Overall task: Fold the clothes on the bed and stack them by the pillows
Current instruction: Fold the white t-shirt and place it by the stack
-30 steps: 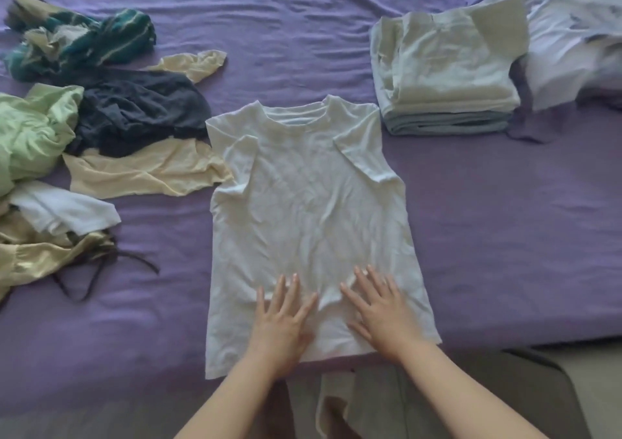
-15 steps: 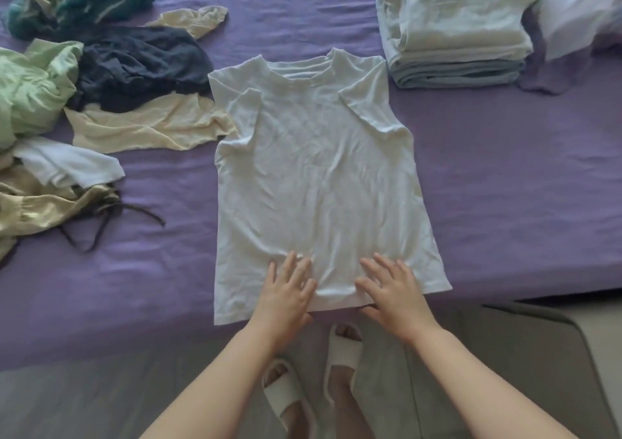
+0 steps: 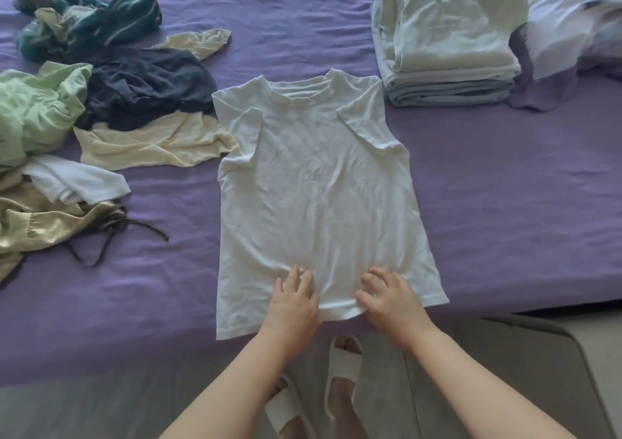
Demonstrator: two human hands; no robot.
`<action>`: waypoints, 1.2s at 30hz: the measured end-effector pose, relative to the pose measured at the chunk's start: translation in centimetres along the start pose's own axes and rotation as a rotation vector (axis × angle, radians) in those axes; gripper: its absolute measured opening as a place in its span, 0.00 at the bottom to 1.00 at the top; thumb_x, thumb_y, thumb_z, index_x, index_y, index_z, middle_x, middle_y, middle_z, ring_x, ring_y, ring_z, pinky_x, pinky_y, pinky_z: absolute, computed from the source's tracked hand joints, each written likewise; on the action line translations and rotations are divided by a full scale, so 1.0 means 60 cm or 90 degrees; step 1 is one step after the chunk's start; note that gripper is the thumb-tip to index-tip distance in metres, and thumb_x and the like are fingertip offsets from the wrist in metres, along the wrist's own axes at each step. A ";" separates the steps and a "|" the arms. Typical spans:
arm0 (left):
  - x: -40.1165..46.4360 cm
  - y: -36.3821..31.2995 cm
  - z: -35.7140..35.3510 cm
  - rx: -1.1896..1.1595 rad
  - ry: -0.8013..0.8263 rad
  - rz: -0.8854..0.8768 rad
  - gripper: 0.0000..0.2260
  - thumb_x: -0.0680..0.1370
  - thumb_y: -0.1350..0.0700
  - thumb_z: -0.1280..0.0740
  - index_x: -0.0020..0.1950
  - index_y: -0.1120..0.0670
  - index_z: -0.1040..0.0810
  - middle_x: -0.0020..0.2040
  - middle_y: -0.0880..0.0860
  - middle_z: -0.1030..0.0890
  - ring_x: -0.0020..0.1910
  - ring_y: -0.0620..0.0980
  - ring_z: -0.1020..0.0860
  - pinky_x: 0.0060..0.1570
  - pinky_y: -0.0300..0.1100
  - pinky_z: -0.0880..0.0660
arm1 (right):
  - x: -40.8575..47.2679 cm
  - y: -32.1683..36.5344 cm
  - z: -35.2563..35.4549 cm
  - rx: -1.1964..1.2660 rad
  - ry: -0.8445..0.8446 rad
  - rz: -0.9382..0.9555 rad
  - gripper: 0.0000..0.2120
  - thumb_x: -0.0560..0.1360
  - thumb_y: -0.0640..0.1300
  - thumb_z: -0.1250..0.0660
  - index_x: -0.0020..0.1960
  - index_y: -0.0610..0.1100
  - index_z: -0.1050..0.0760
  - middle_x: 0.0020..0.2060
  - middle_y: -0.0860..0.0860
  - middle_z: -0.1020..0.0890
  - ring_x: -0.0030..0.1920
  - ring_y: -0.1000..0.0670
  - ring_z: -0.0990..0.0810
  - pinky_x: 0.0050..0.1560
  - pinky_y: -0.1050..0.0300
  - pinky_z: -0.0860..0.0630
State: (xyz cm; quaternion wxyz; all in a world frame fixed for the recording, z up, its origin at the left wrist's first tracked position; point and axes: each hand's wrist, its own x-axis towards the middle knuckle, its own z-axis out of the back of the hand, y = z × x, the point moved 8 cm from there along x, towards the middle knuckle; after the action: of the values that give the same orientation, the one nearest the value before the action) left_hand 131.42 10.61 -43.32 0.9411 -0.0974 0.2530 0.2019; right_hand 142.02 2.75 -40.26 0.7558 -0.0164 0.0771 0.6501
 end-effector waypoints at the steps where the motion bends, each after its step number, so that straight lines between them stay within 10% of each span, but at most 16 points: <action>1: 0.002 -0.001 -0.010 -0.008 0.033 0.017 0.26 0.79 0.48 0.39 0.72 0.61 0.36 0.75 0.61 0.45 0.75 0.65 0.51 0.70 0.61 0.47 | 0.000 0.001 -0.004 0.001 -0.004 0.016 0.14 0.52 0.39 0.20 0.34 0.43 0.22 0.43 0.44 0.18 0.47 0.40 0.18 0.42 0.47 0.21; 9: 0.018 -0.007 -0.005 0.013 0.078 0.029 0.29 0.76 0.48 0.37 0.72 0.62 0.38 0.74 0.60 0.46 0.74 0.64 0.50 0.67 0.60 0.45 | 0.028 -0.026 -0.004 0.089 0.074 0.039 0.12 0.52 0.42 0.20 0.30 0.49 0.22 0.31 0.55 0.22 0.39 0.49 0.20 0.35 0.57 0.27; 16: 0.029 0.008 0.083 0.023 -0.031 -0.089 0.12 0.66 0.52 0.27 0.45 0.57 0.18 0.54 0.56 0.22 0.50 0.58 0.23 0.41 0.43 0.22 | 0.064 -0.056 -0.022 0.140 0.306 0.047 0.13 0.73 0.56 0.38 0.53 0.49 0.27 0.53 0.52 0.23 0.58 0.47 0.31 0.52 0.54 0.38; 23: 0.026 -0.005 0.013 0.030 0.104 -0.009 0.28 0.74 0.56 0.36 0.71 0.63 0.40 0.73 0.62 0.46 0.73 0.63 0.47 0.67 0.54 0.41 | 0.044 -0.018 -0.010 -0.003 0.225 0.116 0.26 0.47 0.66 0.27 0.37 0.49 0.23 0.37 0.51 0.22 0.41 0.48 0.21 0.40 0.52 0.24; 28: 0.027 -0.003 0.031 0.065 0.038 0.017 0.23 0.73 0.56 0.37 0.67 0.62 0.31 0.72 0.63 0.37 0.72 0.65 0.39 0.68 0.53 0.36 | 0.045 -0.019 -0.010 0.002 0.188 0.130 0.21 0.46 0.58 0.26 0.34 0.48 0.23 0.36 0.50 0.21 0.41 0.47 0.21 0.40 0.52 0.24; 36: 0.035 0.033 0.042 -0.157 0.042 0.052 0.14 0.77 0.53 0.39 0.59 0.54 0.21 0.69 0.51 0.33 0.68 0.53 0.38 0.63 0.44 0.36 | 0.077 -0.077 -0.028 0.345 0.301 -0.066 0.08 0.70 0.50 0.35 0.48 0.50 0.22 0.46 0.55 0.20 0.53 0.51 0.27 0.50 0.57 0.39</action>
State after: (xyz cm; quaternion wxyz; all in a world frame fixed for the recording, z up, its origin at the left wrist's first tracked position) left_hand 133.34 13.79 -42.40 0.9042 -0.2083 0.2610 0.2663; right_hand 147.04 6.33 -42.91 0.7260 0.0305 0.4182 0.5451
